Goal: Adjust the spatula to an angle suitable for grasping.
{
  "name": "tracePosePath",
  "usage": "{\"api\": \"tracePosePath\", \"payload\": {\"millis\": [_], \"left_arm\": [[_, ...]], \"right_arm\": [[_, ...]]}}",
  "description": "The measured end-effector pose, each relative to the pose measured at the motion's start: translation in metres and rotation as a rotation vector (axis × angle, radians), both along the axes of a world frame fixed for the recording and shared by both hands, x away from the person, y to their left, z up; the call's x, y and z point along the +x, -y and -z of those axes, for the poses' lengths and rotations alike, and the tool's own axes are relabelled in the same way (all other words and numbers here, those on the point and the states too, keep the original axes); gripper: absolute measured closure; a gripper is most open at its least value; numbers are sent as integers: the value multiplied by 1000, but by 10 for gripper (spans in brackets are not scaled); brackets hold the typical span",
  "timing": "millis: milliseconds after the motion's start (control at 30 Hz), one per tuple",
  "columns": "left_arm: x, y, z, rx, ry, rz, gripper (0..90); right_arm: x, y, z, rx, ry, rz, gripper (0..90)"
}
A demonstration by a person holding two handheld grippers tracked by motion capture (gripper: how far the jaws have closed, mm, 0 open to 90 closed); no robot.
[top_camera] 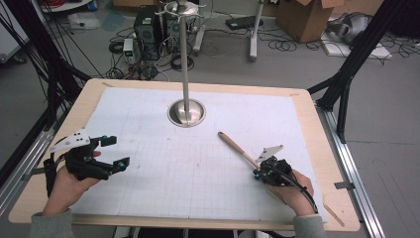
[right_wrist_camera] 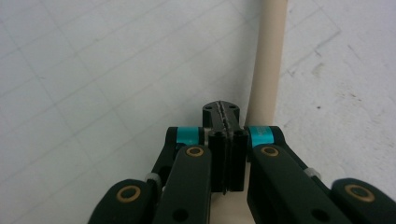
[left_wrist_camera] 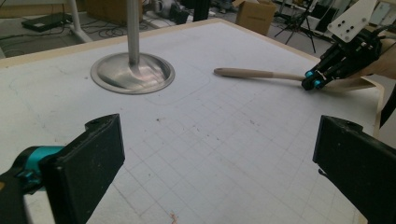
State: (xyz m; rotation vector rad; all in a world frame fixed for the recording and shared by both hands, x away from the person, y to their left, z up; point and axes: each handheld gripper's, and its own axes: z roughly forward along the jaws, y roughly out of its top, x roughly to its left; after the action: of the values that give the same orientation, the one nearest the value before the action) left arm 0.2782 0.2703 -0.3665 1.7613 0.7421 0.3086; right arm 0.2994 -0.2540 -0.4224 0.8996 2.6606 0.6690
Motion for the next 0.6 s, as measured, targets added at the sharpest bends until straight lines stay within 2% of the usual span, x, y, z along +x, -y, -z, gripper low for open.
{"api": "tracePosePath", "payload": {"millis": [267,400,533,600], "left_arm": [[-2,-3,-1,-4,7,-6,25],[-2,-3,-2,-3,7,-6,25],[-2,-2,-1,-5,4,-3,25],[-2,-2,-2,-12,7,5,26]], "right_arm": [[7,11,2,19,11,28,900],[5,10,1,19,26,19,900],[4,12,-6,109,45,8,900],[3,13,-10,128,58,6,900]]}}
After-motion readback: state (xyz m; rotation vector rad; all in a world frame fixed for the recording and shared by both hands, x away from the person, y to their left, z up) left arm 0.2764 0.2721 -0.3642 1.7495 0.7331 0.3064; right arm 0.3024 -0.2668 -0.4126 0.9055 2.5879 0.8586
